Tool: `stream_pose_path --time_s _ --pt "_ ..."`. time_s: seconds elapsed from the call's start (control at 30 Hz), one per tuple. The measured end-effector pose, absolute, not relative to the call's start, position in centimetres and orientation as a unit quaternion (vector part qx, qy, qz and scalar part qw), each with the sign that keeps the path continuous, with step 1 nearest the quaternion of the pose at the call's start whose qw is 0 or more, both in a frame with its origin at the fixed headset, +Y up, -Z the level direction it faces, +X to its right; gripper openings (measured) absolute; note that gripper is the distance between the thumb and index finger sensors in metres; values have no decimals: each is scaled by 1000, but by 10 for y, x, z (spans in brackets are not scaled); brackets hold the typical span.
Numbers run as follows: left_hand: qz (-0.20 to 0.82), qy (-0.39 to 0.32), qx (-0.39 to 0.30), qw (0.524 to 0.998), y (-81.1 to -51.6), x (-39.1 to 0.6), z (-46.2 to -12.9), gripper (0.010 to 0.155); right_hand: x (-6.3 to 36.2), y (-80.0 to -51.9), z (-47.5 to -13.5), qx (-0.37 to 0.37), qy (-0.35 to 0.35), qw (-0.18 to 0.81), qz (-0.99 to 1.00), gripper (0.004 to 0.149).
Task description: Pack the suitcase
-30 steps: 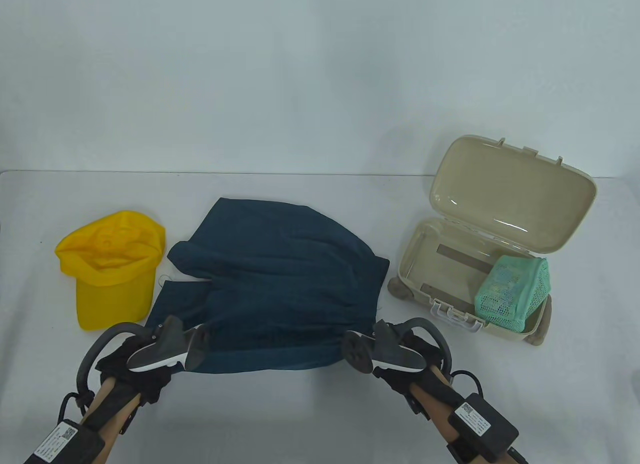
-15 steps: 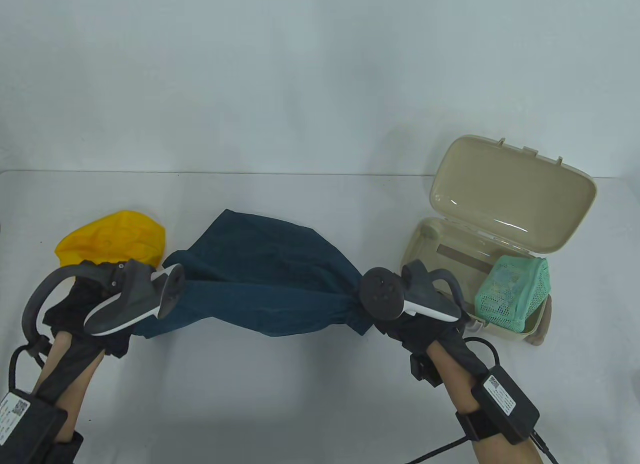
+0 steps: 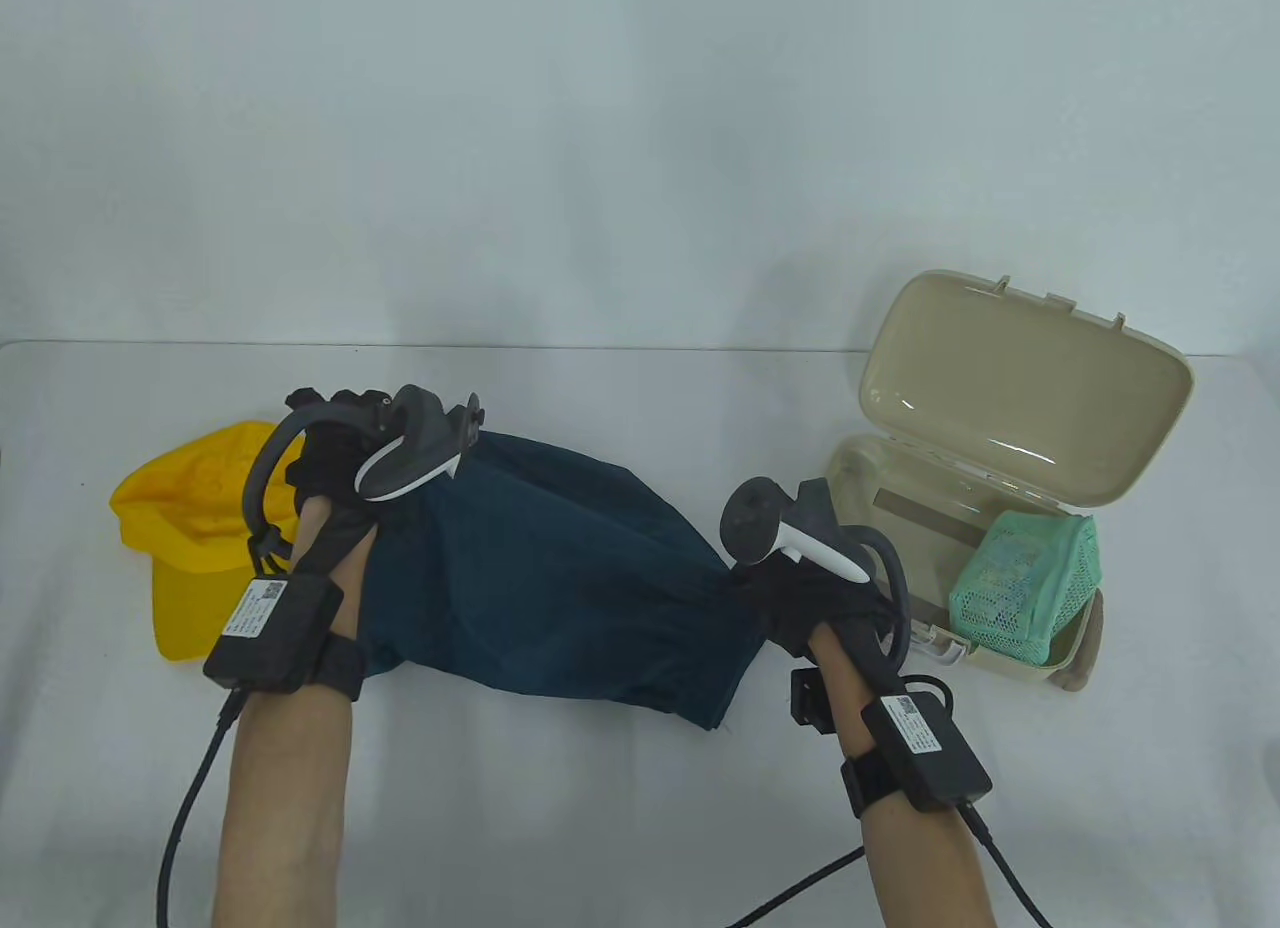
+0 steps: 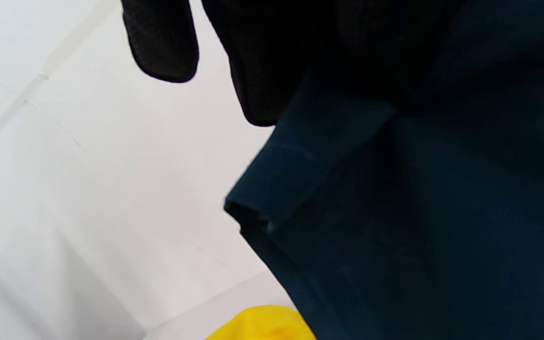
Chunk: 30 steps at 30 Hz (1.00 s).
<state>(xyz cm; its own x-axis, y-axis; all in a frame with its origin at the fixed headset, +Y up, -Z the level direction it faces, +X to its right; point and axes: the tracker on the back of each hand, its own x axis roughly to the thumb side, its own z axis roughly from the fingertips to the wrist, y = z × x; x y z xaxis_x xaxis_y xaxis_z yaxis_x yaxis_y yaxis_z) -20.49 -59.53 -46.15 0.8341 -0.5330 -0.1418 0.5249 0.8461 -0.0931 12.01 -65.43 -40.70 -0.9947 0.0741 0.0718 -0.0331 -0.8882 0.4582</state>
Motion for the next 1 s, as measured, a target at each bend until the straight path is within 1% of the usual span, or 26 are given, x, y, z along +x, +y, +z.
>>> stream_pose_path --time_s 0.07,0.13,0.2,0.23,0.27,0.33,0.37,0.43,0.5,0.57,0.63,0.7,0.77,0.83,0.9,0.97,1.0 --pt "-279 86 -19 956 -604 -197 -473 41 124 -663 -411 29 245 39 968 49" --pt "-268 89 -3 959 -608 -191 -478 42 128 -670 -413 8 239 42 970 51" --pt "-225 100 40 968 -609 -187 -483 48 134 -674 -411 -47 176 24 983 57" --pt "-193 104 62 974 -608 -185 -484 53 135 -675 -409 -59 148 7 987 58" --pt "-160 96 67 980 -607 -184 -483 56 138 -675 -407 -60 141 -14 988 59" --pt "-138 77 65 985 -608 -183 -478 61 141 -677 -404 -64 149 -19 987 62" --pt "-142 67 66 985 -609 -183 -474 64 143 -679 -402 -63 158 -17 985 69" --pt "-172 45 61 982 -613 -184 -463 67 146 -681 -400 -75 174 -14 982 76" --pt "-172 26 62 983 -616 -189 -444 71 146 -684 -397 -78 206 -17 975 77" --pt "-143 9 50 988 -620 -195 -424 74 143 -690 -393 -76 238 -18 968 77" --pt "-118 -7 35 992 -623 -200 -403 77 138 -698 -390 -79 255 -23 964 80" --pt "-90 -22 31 995 -628 -206 -376 79 131 -710 -388 -88 281 -27 955 82" --pt "-58 -36 16 998 -636 -212 -357 81 125 -721 -387 -98 294 -23 950 84" --pt "-35 -50 -8 998 -645 -217 -342 83 120 -730 -387 -111 301 -23 947 82" --pt "-40 -61 -22 997 -654 -226 -325 84 114 -740 -389 -126 298 -36 946 80" --pt "-42 -66 -25 997 -659 -233 -313 85 108 -742 -391 -139 276 -63 949 79" --pt "-37 -70 -23 997 -661 -238 -306 85 104 -743 -393 -145 278 -79 946 79"
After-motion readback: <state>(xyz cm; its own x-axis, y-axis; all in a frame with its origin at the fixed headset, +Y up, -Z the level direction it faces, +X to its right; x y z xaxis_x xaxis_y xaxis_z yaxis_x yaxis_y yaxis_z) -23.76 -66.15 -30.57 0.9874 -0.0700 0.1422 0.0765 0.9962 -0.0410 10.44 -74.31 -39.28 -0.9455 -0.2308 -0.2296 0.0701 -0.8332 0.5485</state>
